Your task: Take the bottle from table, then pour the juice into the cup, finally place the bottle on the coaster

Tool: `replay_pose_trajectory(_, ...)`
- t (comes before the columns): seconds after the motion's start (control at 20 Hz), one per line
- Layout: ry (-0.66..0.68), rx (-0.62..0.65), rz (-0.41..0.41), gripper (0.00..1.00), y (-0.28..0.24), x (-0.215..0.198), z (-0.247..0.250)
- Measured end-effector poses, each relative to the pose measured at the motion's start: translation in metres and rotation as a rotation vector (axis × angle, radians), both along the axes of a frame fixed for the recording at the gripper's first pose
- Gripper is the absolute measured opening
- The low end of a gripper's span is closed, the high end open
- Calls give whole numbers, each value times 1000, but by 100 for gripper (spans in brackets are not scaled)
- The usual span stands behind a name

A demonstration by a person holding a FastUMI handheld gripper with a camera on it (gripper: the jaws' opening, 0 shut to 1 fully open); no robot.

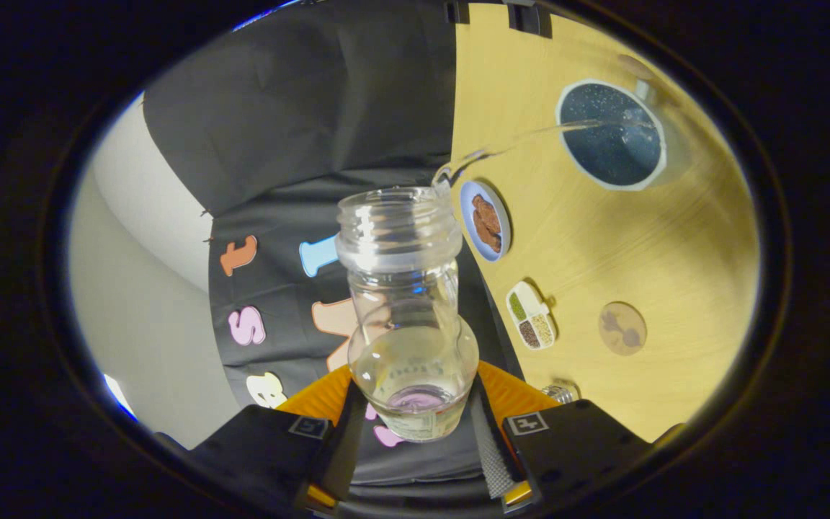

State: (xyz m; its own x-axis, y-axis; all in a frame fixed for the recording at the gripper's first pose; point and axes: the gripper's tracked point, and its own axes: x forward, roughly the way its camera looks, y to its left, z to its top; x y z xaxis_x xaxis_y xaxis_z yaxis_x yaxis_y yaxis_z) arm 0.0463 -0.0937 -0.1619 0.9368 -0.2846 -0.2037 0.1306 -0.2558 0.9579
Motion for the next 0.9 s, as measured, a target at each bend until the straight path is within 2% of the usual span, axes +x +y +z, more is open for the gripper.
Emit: replay_pose_trajectory(0.9,-19,60,-16,74,-4,6,-2)
